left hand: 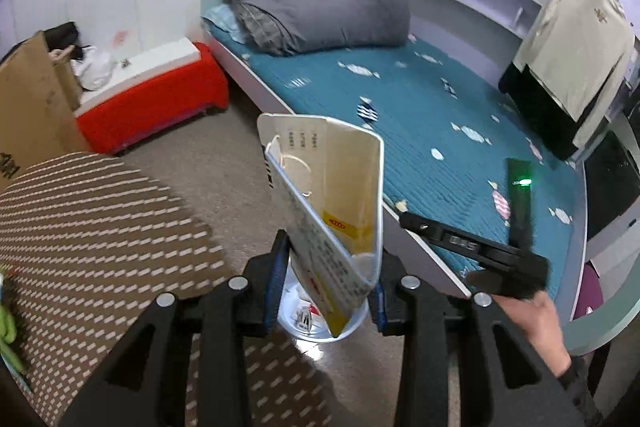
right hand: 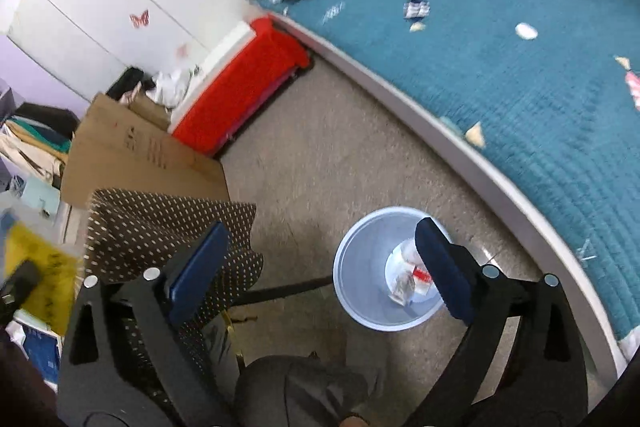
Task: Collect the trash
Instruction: 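Carry the carton with the left tool while the right tool drops the olive box into the wastebasket, then open the left tool over the wastebasket to drop the carton, then move both tools back to the table toward the yellow snack bag, then grasp the yellow snack bag with the left tool while the right tool grasps the orange bottle cap, then carry the snack bag and bottle cap toward the wastebasket with both tools, then open both tools over the wastebasket to drop the snack bag and cap, then move both tools back over the table toward the remaining trash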
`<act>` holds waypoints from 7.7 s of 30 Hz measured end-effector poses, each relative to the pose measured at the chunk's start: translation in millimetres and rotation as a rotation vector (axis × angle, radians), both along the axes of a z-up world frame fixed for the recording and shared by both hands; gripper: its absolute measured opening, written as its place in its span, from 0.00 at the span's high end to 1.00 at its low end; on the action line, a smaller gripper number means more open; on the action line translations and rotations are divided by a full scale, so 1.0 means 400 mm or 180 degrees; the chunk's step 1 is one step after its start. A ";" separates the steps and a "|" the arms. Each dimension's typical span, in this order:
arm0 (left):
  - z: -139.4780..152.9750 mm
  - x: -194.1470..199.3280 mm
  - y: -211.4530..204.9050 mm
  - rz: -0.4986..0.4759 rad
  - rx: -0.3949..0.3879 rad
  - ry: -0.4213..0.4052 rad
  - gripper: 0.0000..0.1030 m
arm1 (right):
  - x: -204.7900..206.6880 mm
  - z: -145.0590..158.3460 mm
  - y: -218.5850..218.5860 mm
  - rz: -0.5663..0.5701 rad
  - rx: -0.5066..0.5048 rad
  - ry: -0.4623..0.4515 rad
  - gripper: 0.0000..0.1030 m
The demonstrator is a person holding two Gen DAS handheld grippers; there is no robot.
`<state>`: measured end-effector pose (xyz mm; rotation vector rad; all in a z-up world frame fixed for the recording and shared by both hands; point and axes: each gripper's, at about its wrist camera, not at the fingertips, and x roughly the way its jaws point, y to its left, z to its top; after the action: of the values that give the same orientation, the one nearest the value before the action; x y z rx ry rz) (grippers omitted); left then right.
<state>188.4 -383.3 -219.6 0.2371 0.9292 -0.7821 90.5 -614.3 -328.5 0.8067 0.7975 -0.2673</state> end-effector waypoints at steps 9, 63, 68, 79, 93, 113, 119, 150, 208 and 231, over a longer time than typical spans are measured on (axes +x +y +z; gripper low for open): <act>-0.147 0.052 -0.187 -0.0165 0.0420 0.0442 0.62 | -0.066 0.084 -0.043 -0.0132 -0.0135 -0.0182 0.09; 0.244 -0.086 0.590 0.1374 -0.0338 -0.0762 0.09 | 0.039 0.536 0.619 0.1230 -0.1115 -0.0715 0.06; 0.226 -0.090 0.725 0.1721 -0.0346 -0.0781 0.09 | 0.090 0.507 0.747 0.1579 -0.1027 -0.0675 0.06; 0.102 -0.100 1.089 0.2792 0.0004 -0.0613 0.09 | 0.219 0.373 1.159 0.2500 -0.0942 -0.0475 0.13; 0.031 -0.099 1.294 0.3264 0.0006 -0.0412 0.09 | 0.337 0.276 1.414 0.2655 -0.0907 -0.0158 0.70; 0.044 0.034 1.202 0.2834 -0.0139 -0.0483 0.09 | 0.298 0.261 1.370 0.2925 -0.0944 -0.0168 0.88; 0.059 0.050 1.228 0.2931 -0.0141 -0.0513 0.09 | 0.278 0.283 1.407 0.3186 -0.1072 -0.0407 0.35; -0.021 0.226 1.108 0.2636 -0.0217 -0.0077 0.63 | 0.174 0.333 1.144 0.2720 -0.0870 -0.0524 0.71; -0.109 0.014 -0.120 -0.0079 0.0305 0.0305 0.63 | -0.059 0.075 -0.018 -0.0058 -0.0099 -0.0136 0.12; -0.061 0.056 -0.084 0.0212 0.0089 0.0262 0.11 | -0.058 0.179 0.053 -0.0084 -0.0359 -0.0215 0.06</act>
<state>210.8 -416.7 -243.9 0.1985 1.0213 -0.7219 67.3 -592.9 -256.7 0.7168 0.7027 -0.3044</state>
